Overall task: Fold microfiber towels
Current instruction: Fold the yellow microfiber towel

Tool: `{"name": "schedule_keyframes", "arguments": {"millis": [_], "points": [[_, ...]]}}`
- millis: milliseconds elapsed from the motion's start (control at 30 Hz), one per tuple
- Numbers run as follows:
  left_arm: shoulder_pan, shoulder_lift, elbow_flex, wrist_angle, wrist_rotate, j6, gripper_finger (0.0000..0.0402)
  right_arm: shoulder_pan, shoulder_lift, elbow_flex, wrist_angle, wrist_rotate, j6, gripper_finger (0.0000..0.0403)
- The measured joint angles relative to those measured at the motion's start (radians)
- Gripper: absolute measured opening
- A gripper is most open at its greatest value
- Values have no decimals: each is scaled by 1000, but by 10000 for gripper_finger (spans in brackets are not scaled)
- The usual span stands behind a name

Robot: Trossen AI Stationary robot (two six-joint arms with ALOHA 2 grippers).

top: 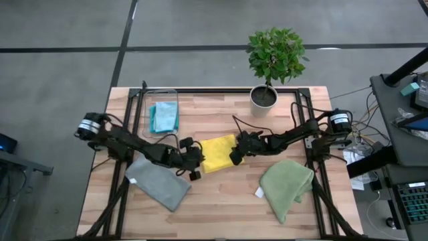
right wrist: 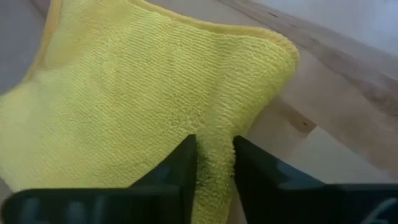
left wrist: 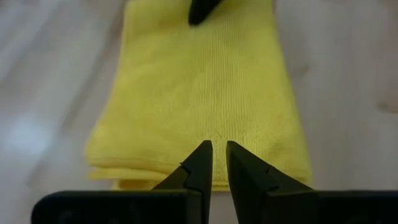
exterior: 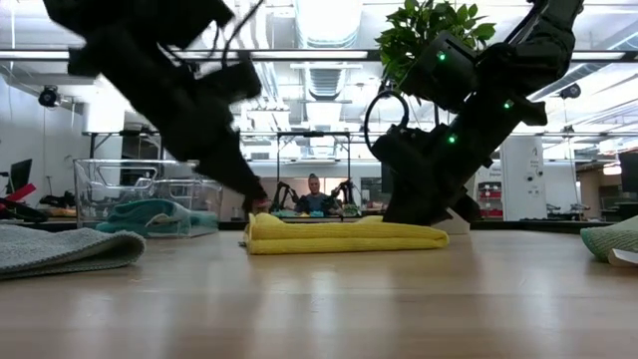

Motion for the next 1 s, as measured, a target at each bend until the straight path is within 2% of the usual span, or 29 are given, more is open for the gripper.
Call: {"name": "schedule_keyframes", "arguments": {"millis": [233, 367, 500, 767, 1000], "points": [[0, -208, -3, -111, -11, 22, 33, 0, -9, 0, -12, 0, -57, 15], [0, -297, -15, -128, -12, 56, 33, 0, -26, 0, -18, -2, -77, 10], [0, -327, -27, -127, -14, 56, 33, 0, -59, 0, -55, -4, -100, 10], [-1, -241, -34, -86, -8, 49, 33, 0, -122, 0, -195, -22, -117, 9], [0, -50, -23, 90, 12, 62, 33, 0, -184, 0, -309, -18, -119, 9]]}}
